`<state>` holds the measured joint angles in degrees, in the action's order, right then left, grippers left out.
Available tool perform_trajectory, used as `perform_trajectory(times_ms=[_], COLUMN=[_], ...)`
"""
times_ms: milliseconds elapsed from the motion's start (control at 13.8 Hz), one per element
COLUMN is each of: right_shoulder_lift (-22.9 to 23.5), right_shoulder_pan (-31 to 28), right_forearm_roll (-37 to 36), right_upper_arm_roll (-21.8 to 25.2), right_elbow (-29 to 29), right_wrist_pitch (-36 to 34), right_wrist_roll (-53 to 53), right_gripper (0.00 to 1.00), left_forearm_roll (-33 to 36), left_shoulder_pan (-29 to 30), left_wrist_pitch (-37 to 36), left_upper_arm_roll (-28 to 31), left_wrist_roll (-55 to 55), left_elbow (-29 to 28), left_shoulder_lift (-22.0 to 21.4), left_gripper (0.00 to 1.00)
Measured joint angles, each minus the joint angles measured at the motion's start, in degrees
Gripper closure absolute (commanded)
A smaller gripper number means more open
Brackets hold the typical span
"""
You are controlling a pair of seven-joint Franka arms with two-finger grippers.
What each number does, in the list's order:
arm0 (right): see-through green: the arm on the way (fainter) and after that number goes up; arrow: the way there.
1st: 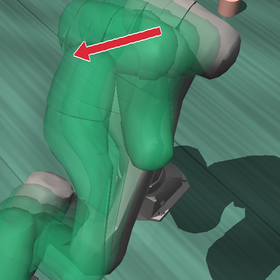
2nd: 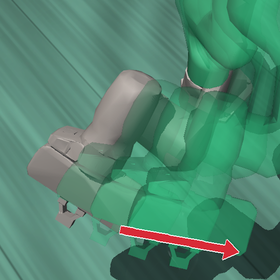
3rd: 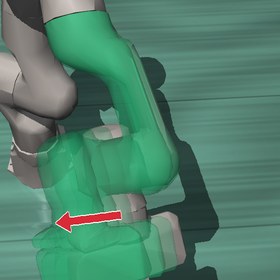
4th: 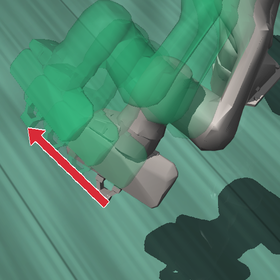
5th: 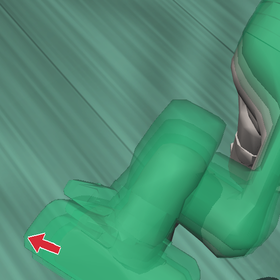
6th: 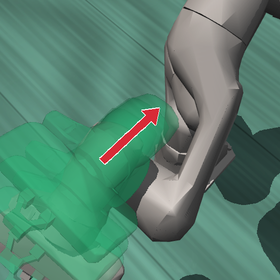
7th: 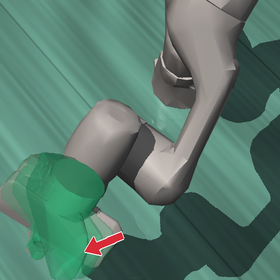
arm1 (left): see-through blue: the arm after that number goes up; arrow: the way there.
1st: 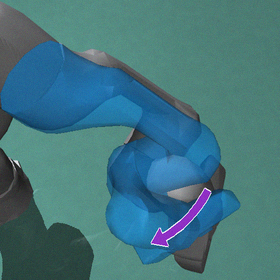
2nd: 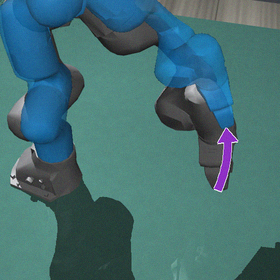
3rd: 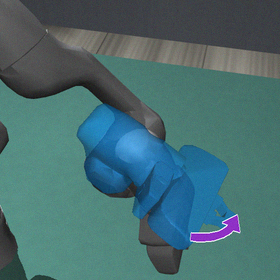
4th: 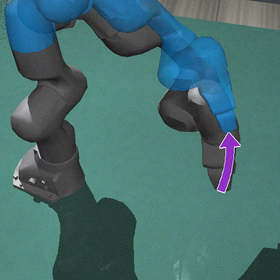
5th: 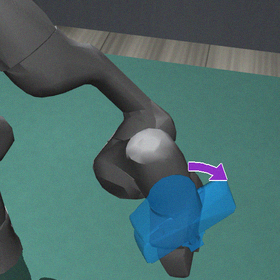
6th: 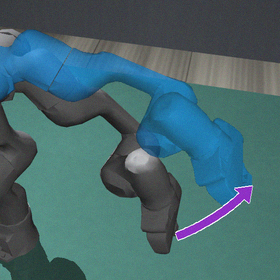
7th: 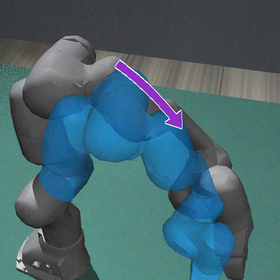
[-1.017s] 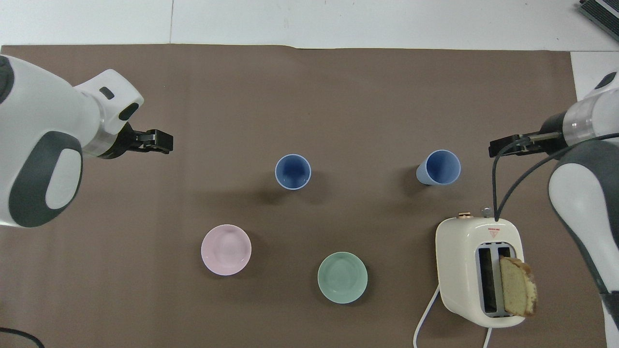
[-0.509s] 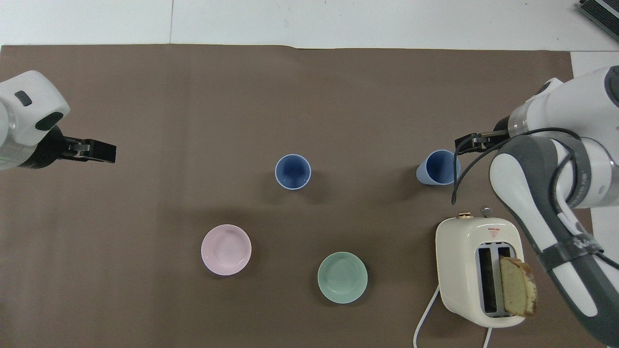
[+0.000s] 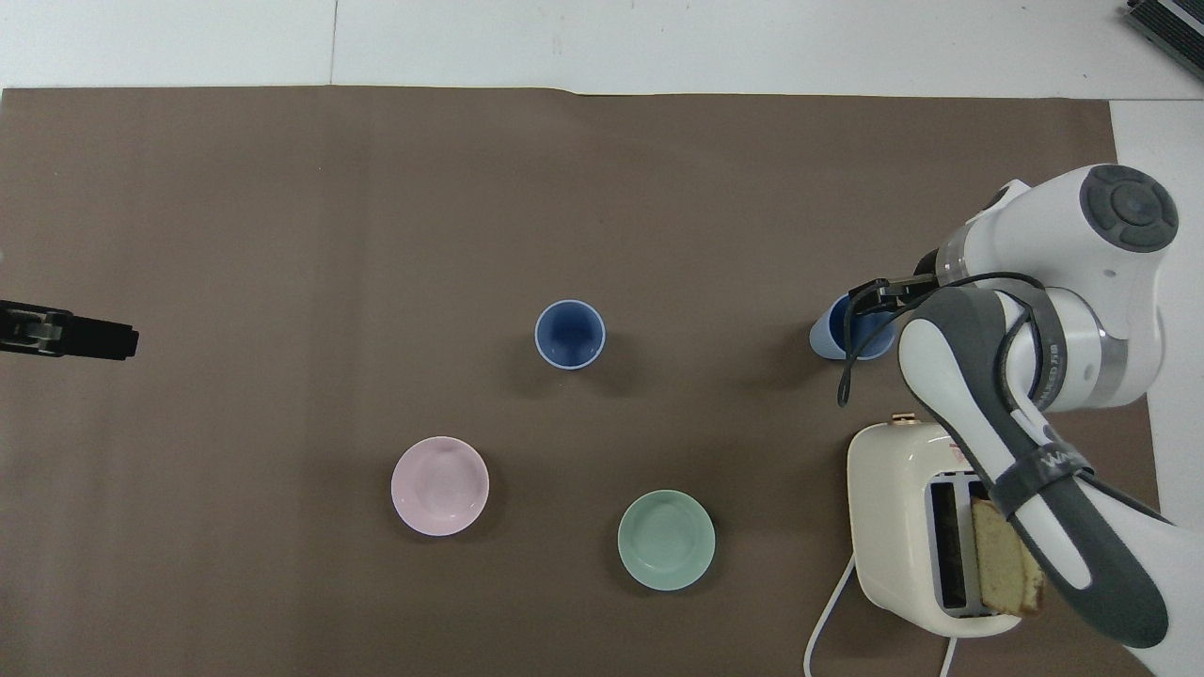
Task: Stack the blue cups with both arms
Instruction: 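Retract the left gripper while the right gripper reaches the other blue cup, then grasp the second blue cup with the right gripper and lift it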
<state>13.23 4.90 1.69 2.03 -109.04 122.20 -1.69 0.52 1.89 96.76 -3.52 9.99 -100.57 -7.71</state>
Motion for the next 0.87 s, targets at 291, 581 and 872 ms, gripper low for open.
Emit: perform_trajectory(times_ms=[291, 581, 872], right_shoulder_lift=[0.15, 0.14, 0.04], right_shoulder_pan=[-0.01, -0.01, 0.01], right_forearm_roll=[0.0, 0.0, 0.0], right_upper_arm_roll=[0.02, 0.02, -0.02], right_elbow=[-3.12, -3.29, -2.09], right_wrist_pitch=[1.8, 2.07, 1.44], right_wrist_roll=[-0.02, -0.02, -0.02], right_gripper=[0.98, 1.0, 1.0], left_forearm_roll=[-0.1, -0.11, -0.13], left_shoulder_pan=[0.12, 0.07, 0.07], left_wrist_pitch=[-1.33, -3.33, -4.88], left_upper_arm_roll=[-0.57, -1.22, -1.24], left_wrist_roll=[-0.35, -1.3, -1.32], left_elbow=[2.6, 4.01, 4.15], left_shoulder_lift=[0.13, 0.14, 0.16], left_gripper=[0.0, 0.0, 0.0])
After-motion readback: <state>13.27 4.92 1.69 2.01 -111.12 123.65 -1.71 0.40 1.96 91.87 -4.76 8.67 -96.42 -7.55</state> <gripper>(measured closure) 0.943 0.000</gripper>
